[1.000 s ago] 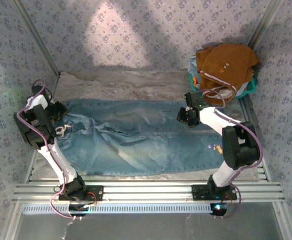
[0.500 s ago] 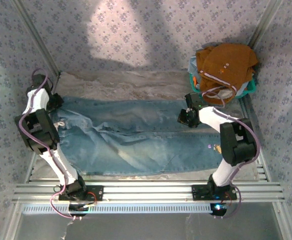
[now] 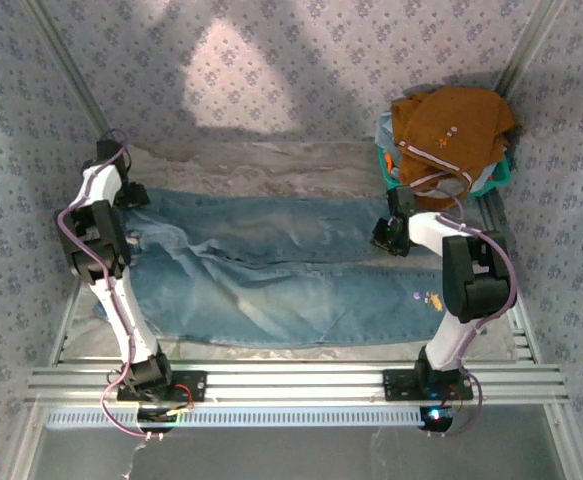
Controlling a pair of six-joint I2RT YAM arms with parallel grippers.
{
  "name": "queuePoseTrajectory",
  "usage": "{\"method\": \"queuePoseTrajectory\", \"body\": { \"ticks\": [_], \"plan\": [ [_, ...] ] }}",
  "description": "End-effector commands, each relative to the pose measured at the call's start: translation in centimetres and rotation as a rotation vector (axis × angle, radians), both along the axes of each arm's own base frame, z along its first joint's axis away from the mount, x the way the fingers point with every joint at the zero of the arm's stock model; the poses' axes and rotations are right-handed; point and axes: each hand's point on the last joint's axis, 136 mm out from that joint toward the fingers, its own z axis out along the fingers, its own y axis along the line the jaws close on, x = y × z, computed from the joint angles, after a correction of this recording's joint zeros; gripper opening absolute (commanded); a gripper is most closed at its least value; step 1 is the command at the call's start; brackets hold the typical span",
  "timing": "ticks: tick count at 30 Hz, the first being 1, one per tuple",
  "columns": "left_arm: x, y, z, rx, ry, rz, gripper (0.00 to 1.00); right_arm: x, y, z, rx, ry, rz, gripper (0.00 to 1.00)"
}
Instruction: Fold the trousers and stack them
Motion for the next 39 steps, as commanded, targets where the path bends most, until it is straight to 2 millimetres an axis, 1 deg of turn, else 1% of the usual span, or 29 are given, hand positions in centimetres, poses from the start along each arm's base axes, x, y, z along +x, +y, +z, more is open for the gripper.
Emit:
{"method": "queuePoseTrajectory", "body": {
  "ticks": [1, 3, 4, 5, 6, 7, 9, 10, 11, 12, 13, 14, 15, 16, 17, 18, 20, 21, 22, 24, 26, 29, 31, 33, 34, 36, 37, 38, 39],
  "plan": [
    [-1.8, 0.9, 4.7, -0.017, -0.064, 0.116, 0.96, -1.8, -1.7, 0.1, -0.068, 0.041, -0.049, 0.29],
    [-3.7, 0.4, 7.6, -0.026, -0.119, 0.180, 0.99, -1.5, -1.5, 1.7, -0.088, 0.013, -0.041, 0.29],
    [-4.7, 0.0, 8.7, -0.040, -0.140, 0.211, 1.00, -1.3, -1.2, 2.4, -0.098, -0.004, -0.035, 0.29],
    [-6.2, -0.4, 9.5, -0.060, -0.154, 0.268, 1.00, -1.0, -0.5, 3.5, -0.099, -0.032, -0.015, 0.30],
    [-7.7, -1.4, 10.0, -0.090, -0.172, 0.297, 1.00, -0.6, 0.7, 4.5, -0.093, -0.060, 0.015, 0.30],
    [-8.5, -2.7, 9.9, -0.121, -0.192, 0.284, 1.00, -0.3, 1.9, 5.3, -0.084, -0.085, 0.046, 0.30],
    [-11.1, -5.4, 8.7, -0.163, -0.197, 0.284, 0.99, 0.7, 6.0, 6.7, -0.052, -0.126, 0.147, 0.30],
    [-12.0, -7.1, 7.7, -0.204, -0.199, 0.259, 0.98, 1.1, 8.2, 6.8, -0.024, -0.128, 0.199, 0.28],
    [-13.3, -8.1, 6.7, -0.228, -0.185, 0.277, 0.97, 2.0, 10.5, 7.6, 0.013, -0.143, 0.245, 0.25],
    [-14.1, -9.6, 5.6, -0.271, -0.188, 0.271, 0.96, 2.6, 12.9, 7.7, 0.045, -0.143, 0.300, 0.21],
    [-14.8, -10.8, 4.4, -0.310, -0.195, 0.260, 0.95, 3.2, 14.8, 7.4, 0.056, -0.140, 0.334, 0.16],
    [-15.6, -11.4, 3.6, -0.327, -0.193, 0.278, 0.95, 3.8, 16.4, 7.4, 0.067, -0.139, 0.358, 0.11],
    [-16.2, -12.2, 2.6, -0.356, -0.190, 0.280, 0.93, 4.1, 18.2, 6.5, 0.090, -0.115, 0.398, 0.07],
    [-16.8, -12.6, 1.8, -0.370, -0.184, 0.283, 0.92, 4.9, 20.0, 6.2, 0.123, -0.104, 0.420, 0.03],
    [-17.5, -12.4, 1.1, -0.363, -0.171, 0.309, 0.93, 5.6, 21.1, 5.7, 0.145, -0.095, 0.422, 0.00],
    [-18.0, -12.5, 0.3, -0.362, -0.166, 0.325, 0.93, 6.4, 22.3, 4.8, 0.170, -0.079, 0.428, 0.00],
    [-19.1, -12.2, -0.9, -0.354, -0.147, 0.367, 0.94, 7.6, 23.3, 3.0, 0.182, -0.030, 0.408, 0.00],
    [-19.6, -12.1, -1.3, -0.350, -0.142, 0.385, 0.94, 8.0, 23.6, 2.1, 0.185, -0.012, 0.408, 0.00],
    [-20.2, -11.6, -1.8, -0.334, -0.130, 0.413, 0.95, 8.4, 23.3, 1.3, 0.182, 0.008, 0.374, 0.00],
    [-21.7, -10.8, -2.7, -0.318, -0.097, 0.491, 0.97, 9.1, 22.6, 0.5, 0.192, 0.033, 0.335, 0.00],
    [-23.1, -10.4, -3.7, -0.344, -0.066, 0.562, 0.97, 9.1, 21.1, -0.4, 0.185, 0.053, 0.285, 0.00],
    [-25.5, -9.4, -4.9, -0.395, -0.037, 0.682, 0.97, 8.6, 18.2, -1.6, 0.151, 0.109, 0.233, 0.00],
    [-27.2, -9.0, -5.4, -0.426, -0.030, 0.763, 0.95, 8.3, 16.0, -2.4, 0.135, 0.125, 0.185, 0.00],
    [-28.6, -8.6, -5.4, -0.423, -0.034, 0.826, 0.94, 8.0, 14.0, -2.7, 0.129, 0.142, 0.137, 0.00],
    [-29.2, -8.4, -5.3, -0.425, -0.045, 0.855, 0.93, 8.6, 13.4, -2.6, 0.133, 0.121, 0.122, 0.00],
    [-30.0, -8.3, -4.8, -0.439, -0.076, 0.891, 0.89, 8.8, 12.5, -2.3, 0.131, 0.116, 0.110, 0.00],
    [-30.0, -8.1, -4.4, -0.437, -0.104, 0.897, 0.87, 9.0, 12.1, -2.2, 0.124, 0.112, 0.109, 0.00],
    [-30.4, -8.2, -4.1, -0.434, -0.115, 0.896, 0.86, 9.3, 12.3, -1.9, 0.135, 0.101, 0.122, 0.00],
    [-30.3, -8.1, -3.8, -0.433, -0.138, 0.891, 0.85, 9.5, 12.9, -1.6, 0.159, 0.090, 0.139, 0.00]
  ]
}}
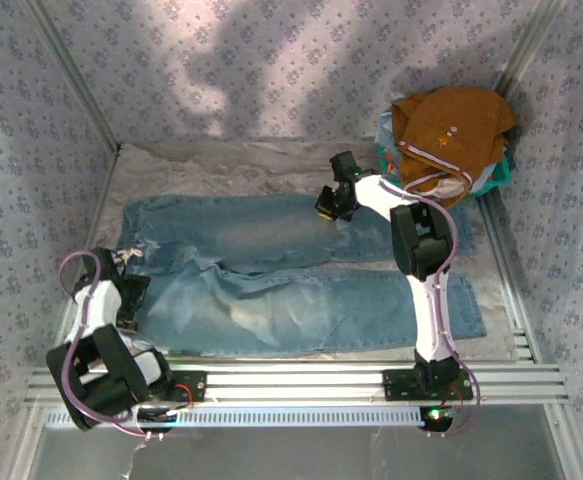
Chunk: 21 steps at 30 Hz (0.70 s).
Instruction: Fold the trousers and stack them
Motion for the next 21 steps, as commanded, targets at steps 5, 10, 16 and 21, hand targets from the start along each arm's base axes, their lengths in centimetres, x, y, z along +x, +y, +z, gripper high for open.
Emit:
{"method": "queuePoseTrajectory", "body": {
  "ticks": [5, 10, 16, 21],
  "plan": [
    [-0.2, -1.1, 1.6, -0.047, -0.052, 0.001, 0.89, -1.0, 1.6, 1.1, -0.009, 0.037, 0.086, 0.02],
    [6.3, -1.5, 7.1, 0.013, -0.191, -0.193, 0.93, -1.7, 3.2, 6.2, -0.014, -0.062, 0.164, 0.10],
    [16.5, -2.6, 10.8, 0.063, -0.257, -0.387, 0.92, -6.2, 3.5, 8.1, -0.012, -0.083, 0.208, 0.12],
    [24.6, -2.4, 8.9, 0.038, -0.282, -0.466, 0.89, -10.9, 1.0, 6.5, -0.026, -0.046, 0.196, 0.12]
  ]
}}
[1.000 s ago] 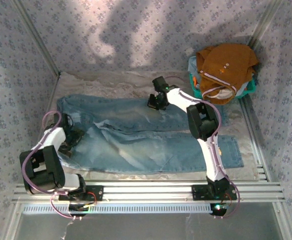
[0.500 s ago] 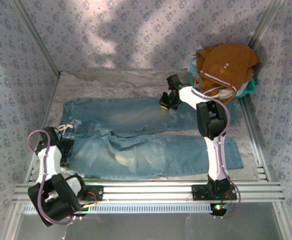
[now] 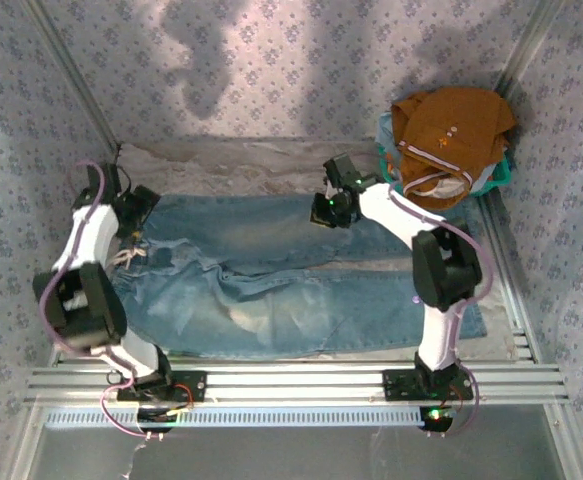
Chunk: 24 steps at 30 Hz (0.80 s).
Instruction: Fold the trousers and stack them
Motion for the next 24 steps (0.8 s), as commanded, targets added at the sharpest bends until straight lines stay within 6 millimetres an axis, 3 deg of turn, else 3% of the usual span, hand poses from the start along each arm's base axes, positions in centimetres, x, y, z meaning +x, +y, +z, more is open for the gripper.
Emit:
{"method": "queuePoseTrajectory", "body": {
  "ticks": [1, 7, 13, 17, 21, 24],
  "plan": [
    [4.2, -0.1, -2.6, -0.020, 0.012, -0.076, 0.88, -2.3, -2.4, -1.7, -0.032, 0.037, -0.011, 0.12],
    [9.7, 1.4, -7.6, -0.014, 0.072, -0.105, 0.88, -6.1, -5.6, -5.0, -0.068, 0.127, -0.026, 0.10],
    [11.1, 4.4, -11.1, 0.002, 0.136, -0.066, 0.88, -7.6, -7.9, -7.2, -0.094, 0.188, -0.062, 0.10],
    [11.6, 7.0, -11.3, -0.037, 0.118, -0.011, 0.88, -8.4, -9.4, -7.6, -0.122, 0.196, -0.086, 0.10],
    [10.4, 7.2, -10.6, -0.040, 0.148, -0.008, 0.92, -9.5, -10.3, -7.5, -0.146, 0.211, -0.097, 0.10],
    [8.9, 7.3, -8.7, -0.019, 0.140, 0.009, 0.99, -10.5, -11.2, -7.0, -0.147, 0.207, -0.115, 0.10]
  ]
}}
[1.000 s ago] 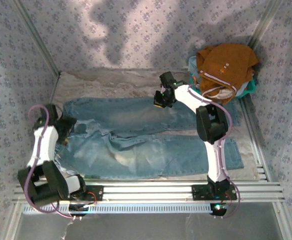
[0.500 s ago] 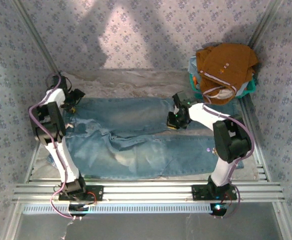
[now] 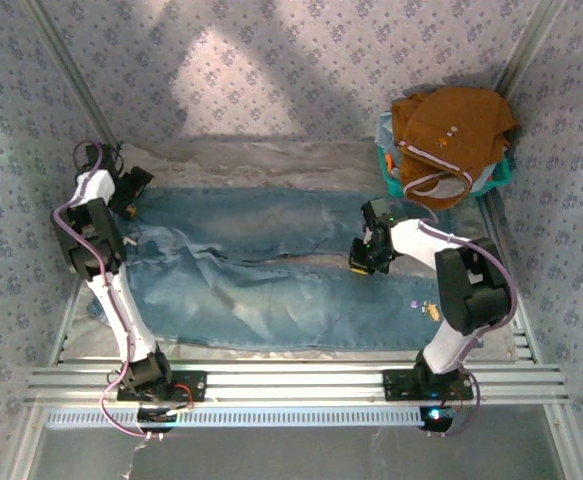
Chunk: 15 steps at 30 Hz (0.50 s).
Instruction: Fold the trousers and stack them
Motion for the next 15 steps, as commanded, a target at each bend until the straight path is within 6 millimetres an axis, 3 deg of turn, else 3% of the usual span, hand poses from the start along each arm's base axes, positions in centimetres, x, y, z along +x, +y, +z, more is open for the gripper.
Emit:
{"method": "queuePoseTrajectory", "body": {
  "ticks": [1, 6, 9, 13, 15],
  "plan": [
    [-3.6, 0.8, 0.6, 0.042, 0.086, 0.028, 1.00, -1.8, -1.5, 0.9, -0.031, 0.005, -0.007, 0.10],
    [-7.5, 0.8, 5.5, 0.115, 0.071, 0.059, 1.00, -4.9, -3.7, 1.3, -0.066, 0.025, -0.030, 0.10],
    [-12.1, 0.0, 6.9, 0.119, 0.102, 0.122, 1.00, -6.6, -5.6, -0.1, -0.062, 0.075, -0.087, 0.10],
    [-20.3, -1.6, 5.6, 0.127, 0.152, 0.225, 1.00, -6.7, -8.2, -1.7, -0.084, 0.096, -0.172, 0.10],
    [-23.3, -1.6, 5.0, 0.145, 0.148, 0.268, 1.00, -6.4, -8.8, -2.4, -0.078, 0.122, -0.187, 0.11]
  ]
}}
